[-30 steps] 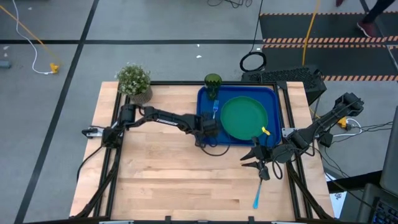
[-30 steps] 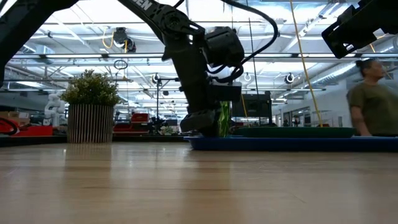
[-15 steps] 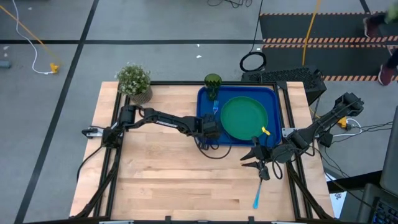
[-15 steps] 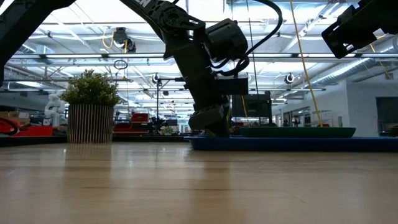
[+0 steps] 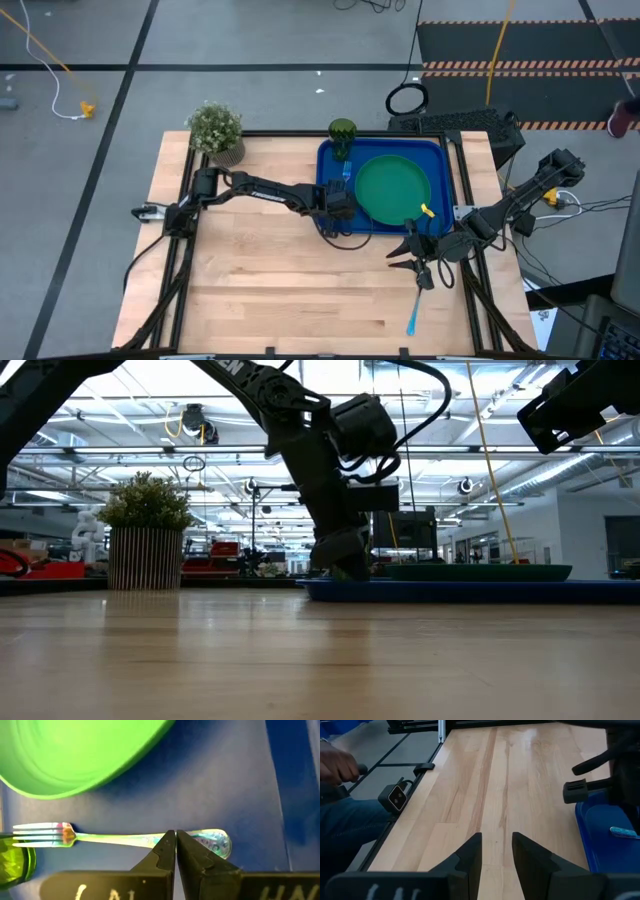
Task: Pick and place plate/cup/fork/spoon on tray
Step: Put the blue fork on the blue serving tray to the left of the green plate
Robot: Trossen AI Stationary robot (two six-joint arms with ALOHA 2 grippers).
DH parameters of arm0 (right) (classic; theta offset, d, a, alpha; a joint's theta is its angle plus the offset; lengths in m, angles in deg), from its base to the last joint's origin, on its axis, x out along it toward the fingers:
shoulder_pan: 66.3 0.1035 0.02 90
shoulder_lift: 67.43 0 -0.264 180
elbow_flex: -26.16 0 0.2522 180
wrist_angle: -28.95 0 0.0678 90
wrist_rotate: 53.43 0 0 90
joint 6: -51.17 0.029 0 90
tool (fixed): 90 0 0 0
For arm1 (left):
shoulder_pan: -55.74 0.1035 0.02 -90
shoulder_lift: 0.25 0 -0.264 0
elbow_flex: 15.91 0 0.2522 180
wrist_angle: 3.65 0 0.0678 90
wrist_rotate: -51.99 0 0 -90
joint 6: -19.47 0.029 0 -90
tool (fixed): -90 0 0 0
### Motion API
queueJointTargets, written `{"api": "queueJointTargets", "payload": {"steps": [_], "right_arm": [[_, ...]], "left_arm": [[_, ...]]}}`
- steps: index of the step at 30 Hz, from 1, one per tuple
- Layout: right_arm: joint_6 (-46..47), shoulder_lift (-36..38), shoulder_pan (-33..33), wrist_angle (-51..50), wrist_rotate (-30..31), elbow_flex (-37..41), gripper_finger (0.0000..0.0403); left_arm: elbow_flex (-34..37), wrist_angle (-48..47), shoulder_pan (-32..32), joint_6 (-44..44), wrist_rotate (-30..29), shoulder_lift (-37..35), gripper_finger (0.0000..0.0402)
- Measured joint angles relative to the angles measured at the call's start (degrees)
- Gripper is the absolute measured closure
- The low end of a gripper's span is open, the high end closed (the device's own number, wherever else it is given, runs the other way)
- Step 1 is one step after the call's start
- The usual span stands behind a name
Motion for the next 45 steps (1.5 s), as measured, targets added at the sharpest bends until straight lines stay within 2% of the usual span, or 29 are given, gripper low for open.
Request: {"api": "queueJointTargets", "payload": {"steps": [7,20,33,40,43,45], "right_arm": [[0.0,0.0,0.0,0.0,-0.1,0.0,0.0305],[-0.1,0.0,0.0,0.2,-0.2,0.0,0.0305],[0.0,0.0,0.0,0.2,-0.2,0.0,0.0305],[0.0,0.0,0.0,0.0,-0.2,0.0,0.0305],[-0.1,0.0,0.0,0.0,-0.2,0.0,0.0305],[-0.1,0.0,0.0,0.0,-0.2,0.0,0.0305]], "left_arm": [[-0.1,0.4,0.9,-0.1,2.5,1.0,0.0383],[-0.1,5.3,0.9,-0.3,2.7,1.9,0.0383],[-0.1,10.3,1.8,-7.5,2.0,2.0,0.0383],[0.0,4.3,0.5,-7.2,-1.9,-1.7,0.0383],[0.0,2.4,0.3,-7.5,1.2,-1.7,0.0383],[0.0,1.0,0.3,-7.3,5.2,-1.6,0.0383]]}}
